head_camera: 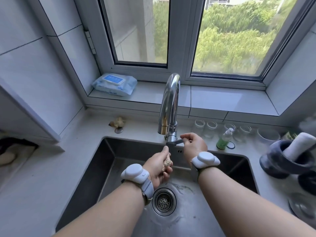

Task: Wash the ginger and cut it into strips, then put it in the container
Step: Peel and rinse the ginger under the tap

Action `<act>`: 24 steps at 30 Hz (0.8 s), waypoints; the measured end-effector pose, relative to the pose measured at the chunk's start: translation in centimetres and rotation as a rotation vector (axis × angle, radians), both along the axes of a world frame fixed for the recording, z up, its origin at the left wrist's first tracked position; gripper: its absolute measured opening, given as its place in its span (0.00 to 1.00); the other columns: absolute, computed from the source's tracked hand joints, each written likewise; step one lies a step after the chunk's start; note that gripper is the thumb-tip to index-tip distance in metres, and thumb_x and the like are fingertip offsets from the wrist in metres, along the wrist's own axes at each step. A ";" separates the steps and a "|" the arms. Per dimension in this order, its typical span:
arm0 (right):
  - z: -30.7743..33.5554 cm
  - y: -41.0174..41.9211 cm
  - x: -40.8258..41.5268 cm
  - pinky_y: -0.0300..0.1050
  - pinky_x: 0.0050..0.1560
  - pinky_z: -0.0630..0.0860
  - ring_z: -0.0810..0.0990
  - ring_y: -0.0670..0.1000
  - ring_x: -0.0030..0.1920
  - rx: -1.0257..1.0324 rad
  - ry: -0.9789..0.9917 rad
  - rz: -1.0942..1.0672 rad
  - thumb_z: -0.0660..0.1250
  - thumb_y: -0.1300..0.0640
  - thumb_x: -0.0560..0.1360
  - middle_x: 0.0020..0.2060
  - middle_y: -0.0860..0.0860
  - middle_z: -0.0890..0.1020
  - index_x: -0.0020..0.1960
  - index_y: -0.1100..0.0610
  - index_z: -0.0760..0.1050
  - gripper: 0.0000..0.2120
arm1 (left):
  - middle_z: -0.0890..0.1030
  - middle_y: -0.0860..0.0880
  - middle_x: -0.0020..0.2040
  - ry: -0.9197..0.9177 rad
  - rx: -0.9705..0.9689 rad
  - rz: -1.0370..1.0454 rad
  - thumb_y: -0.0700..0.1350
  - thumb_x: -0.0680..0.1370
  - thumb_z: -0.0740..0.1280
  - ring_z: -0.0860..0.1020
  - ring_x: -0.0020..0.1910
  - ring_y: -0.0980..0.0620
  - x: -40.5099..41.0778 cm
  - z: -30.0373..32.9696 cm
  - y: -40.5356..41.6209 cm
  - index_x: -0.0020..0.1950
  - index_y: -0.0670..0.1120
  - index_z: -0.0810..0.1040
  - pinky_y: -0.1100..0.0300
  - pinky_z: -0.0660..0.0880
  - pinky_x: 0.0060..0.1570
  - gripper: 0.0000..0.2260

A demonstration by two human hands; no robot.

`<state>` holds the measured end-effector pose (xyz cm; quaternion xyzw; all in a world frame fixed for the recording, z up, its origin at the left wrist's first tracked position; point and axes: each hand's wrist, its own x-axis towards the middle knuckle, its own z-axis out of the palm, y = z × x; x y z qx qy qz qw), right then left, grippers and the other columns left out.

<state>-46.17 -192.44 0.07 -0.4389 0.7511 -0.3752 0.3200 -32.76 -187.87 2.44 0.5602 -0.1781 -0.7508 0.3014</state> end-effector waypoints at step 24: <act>-1.1 1.2 1.2 0.40 0.48 0.72 0.81 0.51 0.48 -0.101 -0.042 -0.088 0.68 0.60 0.77 0.46 0.49 0.85 0.46 0.49 0.84 0.08 | 0.74 0.48 0.35 0.010 -0.044 0.106 0.49 0.79 0.65 0.71 0.23 0.55 0.1 -0.1 0.6 0.48 0.48 0.71 0.70 0.65 0.18 0.06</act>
